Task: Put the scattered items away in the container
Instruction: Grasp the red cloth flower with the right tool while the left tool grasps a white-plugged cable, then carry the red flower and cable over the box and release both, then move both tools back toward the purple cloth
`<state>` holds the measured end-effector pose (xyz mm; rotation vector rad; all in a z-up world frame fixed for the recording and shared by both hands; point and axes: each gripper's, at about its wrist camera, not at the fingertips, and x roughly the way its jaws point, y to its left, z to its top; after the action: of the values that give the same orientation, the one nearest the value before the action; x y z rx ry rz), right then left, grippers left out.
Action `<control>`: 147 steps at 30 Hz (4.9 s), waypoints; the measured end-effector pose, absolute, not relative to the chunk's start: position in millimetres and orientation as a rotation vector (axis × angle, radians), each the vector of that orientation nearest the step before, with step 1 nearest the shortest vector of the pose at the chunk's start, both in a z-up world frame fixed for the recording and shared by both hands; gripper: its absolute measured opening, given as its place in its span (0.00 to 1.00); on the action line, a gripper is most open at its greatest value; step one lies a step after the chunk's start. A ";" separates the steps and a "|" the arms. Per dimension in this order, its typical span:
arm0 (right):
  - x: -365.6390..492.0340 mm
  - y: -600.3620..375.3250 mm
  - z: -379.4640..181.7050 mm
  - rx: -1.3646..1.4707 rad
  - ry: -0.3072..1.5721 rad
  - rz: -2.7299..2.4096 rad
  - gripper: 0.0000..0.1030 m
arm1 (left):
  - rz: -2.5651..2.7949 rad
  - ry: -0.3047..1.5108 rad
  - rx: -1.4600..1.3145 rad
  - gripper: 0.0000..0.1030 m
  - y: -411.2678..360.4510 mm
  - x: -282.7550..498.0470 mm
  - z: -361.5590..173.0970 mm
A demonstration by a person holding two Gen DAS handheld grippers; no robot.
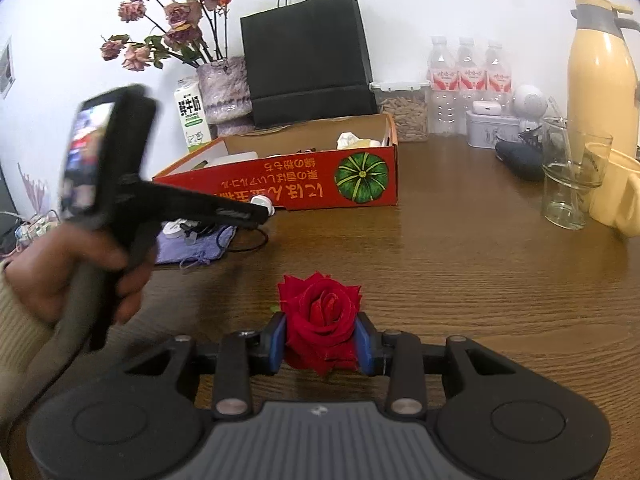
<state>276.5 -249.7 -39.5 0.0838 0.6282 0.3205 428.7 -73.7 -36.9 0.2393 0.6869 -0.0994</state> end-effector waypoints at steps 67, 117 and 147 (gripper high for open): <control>455.9 -167.8 103.8 -0.015 0.597 0.460 0.33 | -0.167 0.701 -0.140 0.20 53.1 492.2 81.5; 386.3 -222.0 80.6 0.044 0.685 0.362 0.80 | -0.061 0.501 -0.018 0.91 52.5 304.0 89.0; 199.1 -204.6 -29.1 0.029 0.649 0.347 0.80 | 0.008 0.673 -0.164 0.86 23.0 206.8 -17.5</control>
<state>199.1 -204.6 -29.1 0.0292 0.6491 0.3472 206.8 23.0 -17.5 -0.1643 0.6730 0.0076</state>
